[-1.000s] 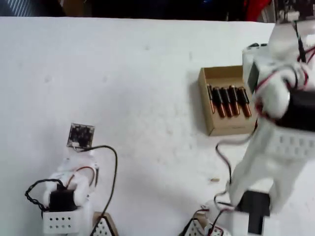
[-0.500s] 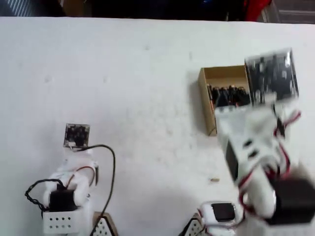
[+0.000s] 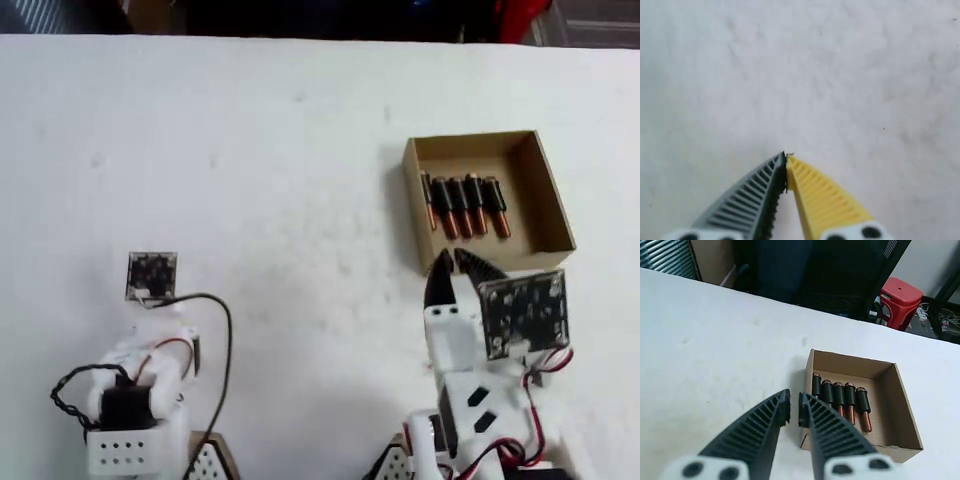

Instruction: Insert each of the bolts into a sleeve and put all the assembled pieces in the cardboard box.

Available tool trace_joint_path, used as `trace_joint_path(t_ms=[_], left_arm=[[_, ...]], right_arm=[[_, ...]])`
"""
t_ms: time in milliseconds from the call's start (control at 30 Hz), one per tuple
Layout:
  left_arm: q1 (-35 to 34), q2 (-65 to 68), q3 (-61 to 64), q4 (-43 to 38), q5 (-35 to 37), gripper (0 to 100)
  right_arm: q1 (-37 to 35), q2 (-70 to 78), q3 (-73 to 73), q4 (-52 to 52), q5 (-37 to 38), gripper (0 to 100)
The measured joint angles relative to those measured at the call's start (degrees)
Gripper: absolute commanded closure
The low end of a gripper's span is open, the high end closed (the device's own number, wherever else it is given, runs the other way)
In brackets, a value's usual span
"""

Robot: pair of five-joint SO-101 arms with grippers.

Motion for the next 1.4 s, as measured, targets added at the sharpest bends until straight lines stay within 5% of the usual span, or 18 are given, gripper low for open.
trace_joint_path(t_ms=[433,1400], left_arm=[[0.0,0.0,0.0,0.0,0.0,97],[0.0,0.0,0.0,0.0,0.0,97]], right_arm=[[3.96,-13.63,22.07,-11.87,0.0,98.1],[3.87,-13.8,53.36,-27.78,-4.66,98.1]])
